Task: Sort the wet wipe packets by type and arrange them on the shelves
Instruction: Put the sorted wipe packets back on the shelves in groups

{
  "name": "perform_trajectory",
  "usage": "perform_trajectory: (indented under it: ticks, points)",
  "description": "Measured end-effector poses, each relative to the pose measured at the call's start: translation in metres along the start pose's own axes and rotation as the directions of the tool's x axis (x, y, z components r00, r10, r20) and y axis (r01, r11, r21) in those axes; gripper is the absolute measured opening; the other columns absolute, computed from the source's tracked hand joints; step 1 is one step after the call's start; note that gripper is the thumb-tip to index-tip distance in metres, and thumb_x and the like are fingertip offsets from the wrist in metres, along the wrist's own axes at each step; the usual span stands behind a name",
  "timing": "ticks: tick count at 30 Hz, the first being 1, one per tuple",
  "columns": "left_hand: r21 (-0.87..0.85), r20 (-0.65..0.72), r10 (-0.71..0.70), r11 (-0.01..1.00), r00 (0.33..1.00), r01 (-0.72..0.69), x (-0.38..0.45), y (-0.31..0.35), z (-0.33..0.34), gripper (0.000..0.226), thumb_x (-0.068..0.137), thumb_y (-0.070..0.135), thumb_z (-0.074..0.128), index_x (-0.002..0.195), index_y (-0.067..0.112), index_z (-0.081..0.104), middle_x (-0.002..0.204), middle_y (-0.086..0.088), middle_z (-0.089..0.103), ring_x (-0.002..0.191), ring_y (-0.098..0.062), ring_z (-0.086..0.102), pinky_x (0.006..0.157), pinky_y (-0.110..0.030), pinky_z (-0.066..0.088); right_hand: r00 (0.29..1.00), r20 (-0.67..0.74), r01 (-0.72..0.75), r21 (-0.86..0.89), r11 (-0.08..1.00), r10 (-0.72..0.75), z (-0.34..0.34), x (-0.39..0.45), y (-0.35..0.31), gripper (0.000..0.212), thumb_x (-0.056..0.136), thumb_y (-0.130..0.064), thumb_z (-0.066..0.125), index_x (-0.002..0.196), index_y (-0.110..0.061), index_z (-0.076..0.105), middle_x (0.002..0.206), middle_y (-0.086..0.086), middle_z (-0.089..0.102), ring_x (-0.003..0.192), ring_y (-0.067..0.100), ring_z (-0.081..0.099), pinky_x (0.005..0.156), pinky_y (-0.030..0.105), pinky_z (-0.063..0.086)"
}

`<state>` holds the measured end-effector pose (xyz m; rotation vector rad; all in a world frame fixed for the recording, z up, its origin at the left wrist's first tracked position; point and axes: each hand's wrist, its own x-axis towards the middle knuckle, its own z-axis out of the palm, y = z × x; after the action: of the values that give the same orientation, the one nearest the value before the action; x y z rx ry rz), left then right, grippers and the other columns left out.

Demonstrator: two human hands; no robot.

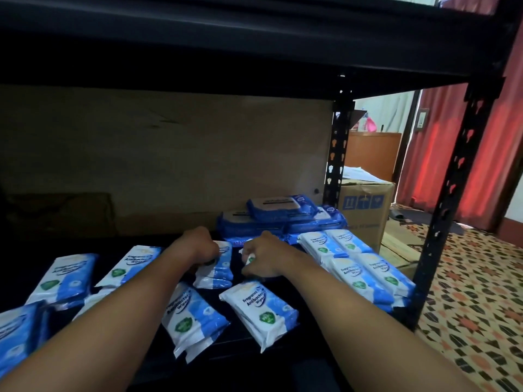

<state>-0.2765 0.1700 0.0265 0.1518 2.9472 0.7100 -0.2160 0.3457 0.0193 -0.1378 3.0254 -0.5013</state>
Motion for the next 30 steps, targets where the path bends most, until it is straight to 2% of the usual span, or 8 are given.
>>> perform_trajectory:
  ticks: [2, 4, 9, 13, 16, 19, 27, 30]
  points:
    - [-0.027, -0.004, 0.028, 0.999, 1.000, -0.029, 0.001, 0.007, 0.007, 0.020, 0.084, 0.026, 0.075, 0.087, 0.006, 0.069, 0.089, -0.011, 0.071, 0.074, -0.022, 0.067, 0.053, -0.025, 0.043, 1.000, -0.016, -0.001, 0.019, 1.000, 0.001, -0.005, -0.003, 0.011, 0.028, 0.080, -0.030, 0.076, 0.107, -0.028, 0.069, 0.121, 0.003, 0.041, 0.098, 0.024, 0.054, 0.087, 0.034, 0.050]
    - [-0.058, 0.014, 0.058, 0.997, 0.998, -0.057, 0.001, 0.017, 0.013, 0.022, 0.087, 0.027, 0.073, 0.087, 0.007, 0.064, 0.092, -0.010, 0.068, 0.073, -0.020, 0.063, 0.052, -0.026, 0.041, 1.000, -0.020, 0.012, 0.045, 0.999, -0.011, -0.012, -0.008, 0.023, 0.032, 0.079, -0.029, 0.080, 0.110, -0.027, 0.071, 0.108, -0.003, 0.045, 0.096, 0.019, 0.052, 0.087, 0.032, 0.048]
    - [-0.036, 0.035, 0.129, 0.991, 0.991, -0.127, -0.004, 0.047, 0.031, 0.020, 0.091, 0.026, 0.067, 0.088, 0.009, 0.056, 0.087, -0.008, 0.057, 0.067, -0.017, 0.053, 0.048, -0.026, 0.036, 0.999, -0.037, 0.043, 0.078, 0.996, -0.040, -0.020, -0.017, 0.048, 0.036, 0.073, -0.029, 0.088, 0.105, -0.028, 0.073, 0.105, -0.005, 0.060, 0.099, 0.016, 0.058, 0.080, 0.029, 0.046]
    - [-0.010, 0.060, 0.175, 0.985, 0.983, -0.175, -0.008, 0.065, 0.039, 0.020, 0.094, 0.027, 0.063, 0.096, 0.008, 0.056, 0.088, -0.005, 0.052, 0.070, -0.015, 0.050, 0.049, -0.028, 0.033, 0.999, 0.007, 0.042, 0.023, 0.999, -0.042, -0.029, -0.030, 0.067, 0.046, 0.075, -0.034, 0.087, 0.116, -0.031, 0.066, 0.120, -0.005, 0.058, 0.111, 0.017, 0.055, 0.093, 0.035, 0.047]
    - [-0.033, 0.054, 0.182, 0.983, 0.982, -0.180, -0.010, 0.073, 0.042, 0.023, 0.096, 0.026, 0.062, 0.085, 0.011, 0.049, 0.083, -0.004, 0.050, 0.068, -0.015, 0.048, 0.049, -0.027, 0.032, 0.999, 0.033, 0.035, 0.052, 0.998, -0.037, -0.033, -0.040, 0.077, 0.070, 0.070, -0.036, 0.091, 0.124, -0.041, 0.048, 0.134, -0.005, 0.052, 0.118, 0.020, 0.051, 0.099, 0.045, 0.046]
    - [-0.068, 0.040, 0.175, 0.983, 0.984, -0.172, -0.010, 0.079, 0.047, 0.029, 0.094, 0.026, 0.064, 0.076, 0.013, 0.045, 0.080, -0.004, 0.049, 0.064, -0.014, 0.046, 0.049, -0.027, 0.032, 0.999, -0.034, -0.002, -0.008, 1.000, 0.001, -0.033, -0.039, 0.086, 0.083, 0.065, -0.035, 0.093, 0.127, -0.044, 0.038, 0.132, 0.000, 0.048, 0.118, 0.026, 0.048, 0.100, 0.050, 0.046]
    - [-0.184, 0.031, 0.168, 0.970, 0.985, -0.160, -0.002, 0.079, 0.051, 0.031, 0.089, 0.026, 0.072, 0.075, 0.011, 0.049, 0.079, -0.006, 0.054, 0.066, -0.016, 0.050, 0.052, -0.028, 0.035, 0.995, -0.092, -0.024, 0.016, 1.000, 0.025, -0.029, -0.022, 0.101, 0.081, 0.071, -0.029, 0.091, 0.140, -0.028, 0.048, 0.144, 0.002, 0.051, 0.129, 0.023, 0.049, 0.101, 0.036, 0.043]
    - [-0.183, 0.023, 0.162, 0.971, 0.987, -0.155, 0.001, 0.079, 0.052, 0.033, 0.088, 0.026, 0.074, 0.072, 0.012, 0.048, 0.077, -0.006, 0.054, 0.065, -0.015, 0.050, 0.052, -0.028, 0.034, 0.995, -0.095, -0.039, 0.032, 0.999, 0.042, -0.024, -0.017, 0.106, 0.082, 0.072, -0.037, 0.089, 0.141, -0.035, 0.046, 0.148, -0.001, 0.050, 0.138, 0.027, 0.042, 0.113, 0.047, 0.033]
